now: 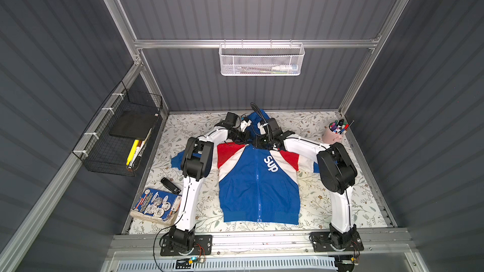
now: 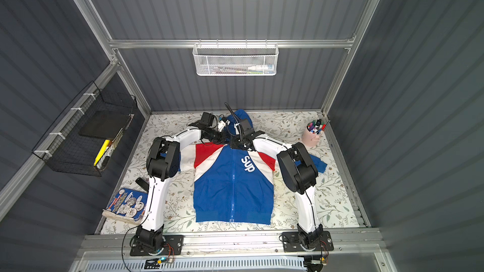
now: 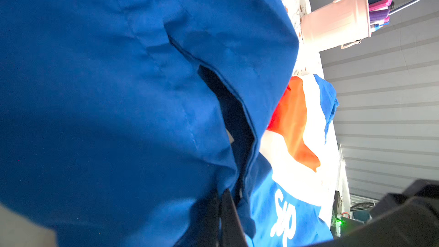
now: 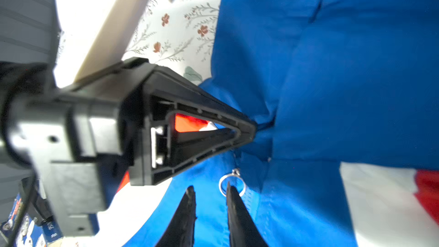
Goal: Unzip the jacket
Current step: Unzip the zipper on the jacket.
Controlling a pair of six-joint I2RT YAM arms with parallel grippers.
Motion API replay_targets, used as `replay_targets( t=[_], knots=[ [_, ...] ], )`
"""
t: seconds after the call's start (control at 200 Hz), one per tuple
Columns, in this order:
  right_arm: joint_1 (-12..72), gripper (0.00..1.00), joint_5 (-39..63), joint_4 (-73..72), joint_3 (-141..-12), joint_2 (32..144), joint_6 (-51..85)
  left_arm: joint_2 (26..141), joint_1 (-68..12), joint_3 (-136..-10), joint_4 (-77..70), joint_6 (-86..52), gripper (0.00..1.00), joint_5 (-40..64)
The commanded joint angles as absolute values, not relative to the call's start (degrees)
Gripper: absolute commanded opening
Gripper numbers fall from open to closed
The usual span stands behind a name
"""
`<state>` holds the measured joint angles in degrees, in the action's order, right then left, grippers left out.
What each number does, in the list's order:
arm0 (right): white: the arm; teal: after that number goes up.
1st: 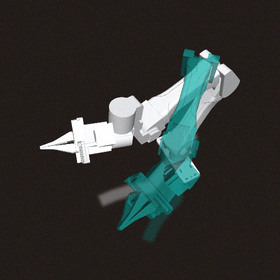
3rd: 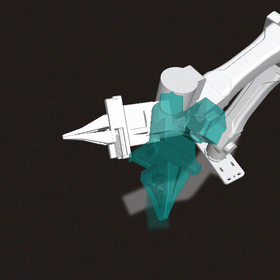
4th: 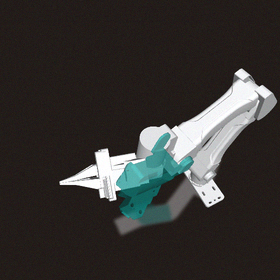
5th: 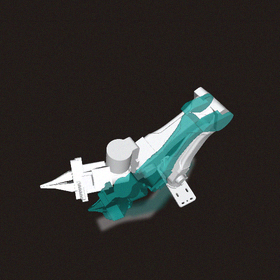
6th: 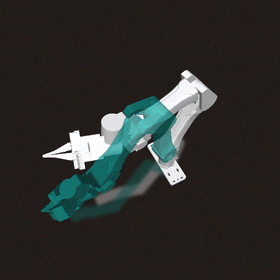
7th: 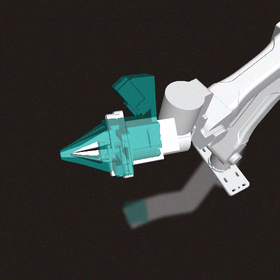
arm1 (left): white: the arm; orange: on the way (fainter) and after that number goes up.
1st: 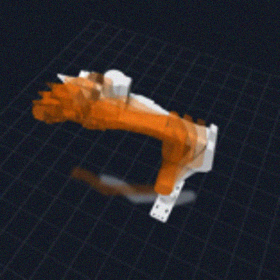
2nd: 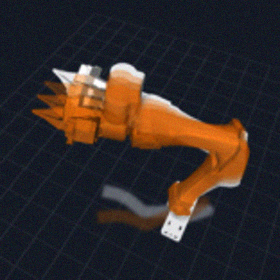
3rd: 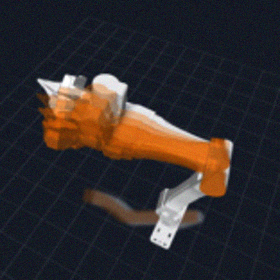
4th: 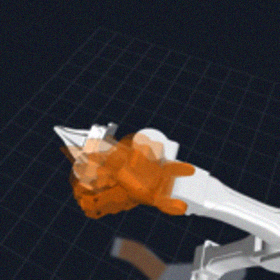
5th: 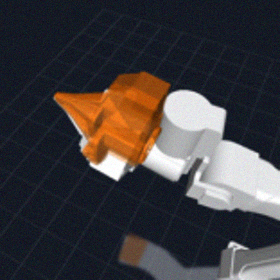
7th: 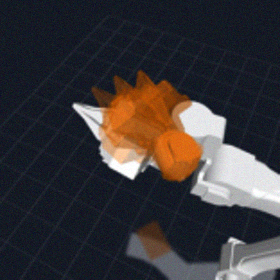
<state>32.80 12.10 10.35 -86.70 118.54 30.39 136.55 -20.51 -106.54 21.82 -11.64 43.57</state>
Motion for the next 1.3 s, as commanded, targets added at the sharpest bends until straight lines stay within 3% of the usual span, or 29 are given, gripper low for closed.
replay_targets(
  t=[0.0, 0.951, 1.126, 1.291],
  knots=[
    [33.3, 0.26, 13.1, 10.9, -88.0, 119.4, 29.9, 138.0, -20.3, -108.1, 22.5, -12.0, 0.00, 44.5],
    [33.2, 0.25, 14.5, 16.0, -94.7, 127.1, 31.5, 137.7, -20.3, -108.1, 22.2, -12.1, 0.00, 45.7],
    [33.2, 0.38, 15.5, 17.3, -96.2, 128.4, 31.2, 137.6, -20.3, -108.1, 22.1, -12.1, 0.00, 46.0],
    [33.3, 0.38, 15.0, 18.4, -96.6, 129.0, 30.8, 137.7, -20.3, -108.1, 22.1, -12.1, 0.00, 46.1]
  ],
)
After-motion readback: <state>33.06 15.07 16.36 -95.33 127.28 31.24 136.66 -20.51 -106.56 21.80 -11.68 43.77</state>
